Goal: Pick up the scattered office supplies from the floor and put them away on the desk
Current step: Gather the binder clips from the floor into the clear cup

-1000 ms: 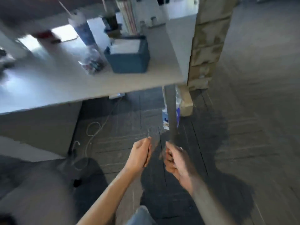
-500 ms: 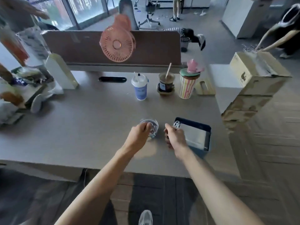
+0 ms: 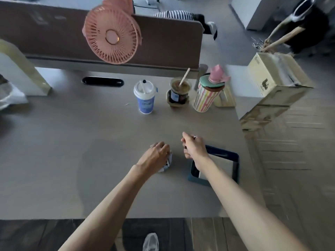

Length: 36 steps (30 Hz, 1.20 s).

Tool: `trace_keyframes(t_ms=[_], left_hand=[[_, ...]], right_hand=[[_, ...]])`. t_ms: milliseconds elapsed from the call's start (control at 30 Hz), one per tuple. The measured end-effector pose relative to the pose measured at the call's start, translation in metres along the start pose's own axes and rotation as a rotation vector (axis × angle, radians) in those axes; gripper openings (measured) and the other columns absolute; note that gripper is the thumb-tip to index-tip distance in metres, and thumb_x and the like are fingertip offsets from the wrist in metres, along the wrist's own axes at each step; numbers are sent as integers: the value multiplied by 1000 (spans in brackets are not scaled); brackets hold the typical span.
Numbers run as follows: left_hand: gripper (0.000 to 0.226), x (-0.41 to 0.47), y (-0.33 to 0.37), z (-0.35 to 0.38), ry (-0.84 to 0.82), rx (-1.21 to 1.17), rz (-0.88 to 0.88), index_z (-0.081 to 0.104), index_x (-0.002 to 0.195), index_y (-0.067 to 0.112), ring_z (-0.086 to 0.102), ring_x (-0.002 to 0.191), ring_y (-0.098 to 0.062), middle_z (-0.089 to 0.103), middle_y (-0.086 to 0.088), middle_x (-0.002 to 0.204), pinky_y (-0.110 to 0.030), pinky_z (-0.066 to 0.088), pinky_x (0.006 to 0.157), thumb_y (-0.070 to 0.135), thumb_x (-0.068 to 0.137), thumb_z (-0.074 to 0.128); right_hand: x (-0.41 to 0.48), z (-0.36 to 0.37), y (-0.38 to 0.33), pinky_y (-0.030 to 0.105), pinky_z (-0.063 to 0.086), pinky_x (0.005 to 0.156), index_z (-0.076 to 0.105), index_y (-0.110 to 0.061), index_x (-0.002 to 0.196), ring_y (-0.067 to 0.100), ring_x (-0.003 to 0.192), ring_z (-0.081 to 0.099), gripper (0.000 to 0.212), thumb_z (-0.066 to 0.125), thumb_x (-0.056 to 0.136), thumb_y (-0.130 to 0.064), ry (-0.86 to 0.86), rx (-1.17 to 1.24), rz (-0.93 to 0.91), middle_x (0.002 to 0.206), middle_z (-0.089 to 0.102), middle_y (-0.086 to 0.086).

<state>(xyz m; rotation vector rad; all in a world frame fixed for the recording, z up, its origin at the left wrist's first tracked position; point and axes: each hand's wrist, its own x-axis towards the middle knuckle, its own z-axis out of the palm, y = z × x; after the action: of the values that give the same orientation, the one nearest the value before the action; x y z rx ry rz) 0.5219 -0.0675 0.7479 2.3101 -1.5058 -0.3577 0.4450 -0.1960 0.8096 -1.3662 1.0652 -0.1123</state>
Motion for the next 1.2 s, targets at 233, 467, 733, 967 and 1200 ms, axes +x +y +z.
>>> trace_keyframes(t_ms=[233,467,733,967,1200], left_hand=[[20,-18,-4,-11,101,-256,-133,55,108,21,58,88,-23,63,2,103,-27,43,70,20,92,44],[29,-18,1,-15,134,-411,-242,53,119,17,60,101,-22,65,0,115,-27,43,82,9,94,40],[33,-29,-9,-23,337,-612,-475,64,108,12,58,92,-11,67,2,105,0,35,71,-2,89,41],[33,-49,-18,-25,367,-581,-537,64,104,12,61,99,-14,68,0,106,-17,42,80,-3,84,43],[29,-59,-11,-27,351,-522,-533,63,106,11,60,98,-19,68,-1,108,-23,44,81,0,86,45]], right_hand=[[-4,12,6,20,31,39,52,-16,64,13,43,38,35,51,96,-30,-57,-257,-148,52,42,0],[2,18,11,35,40,59,55,-14,61,16,51,46,38,51,95,-31,-9,-385,-252,49,49,-6],[16,36,19,31,34,56,49,-8,63,27,59,53,43,49,98,-33,27,-661,-511,56,53,5],[18,45,36,35,44,70,65,-10,95,34,87,61,14,60,88,-21,-171,-996,-703,94,65,11],[10,31,21,30,46,78,66,-12,108,26,92,62,22,61,88,-20,-205,-981,-734,103,67,8]])
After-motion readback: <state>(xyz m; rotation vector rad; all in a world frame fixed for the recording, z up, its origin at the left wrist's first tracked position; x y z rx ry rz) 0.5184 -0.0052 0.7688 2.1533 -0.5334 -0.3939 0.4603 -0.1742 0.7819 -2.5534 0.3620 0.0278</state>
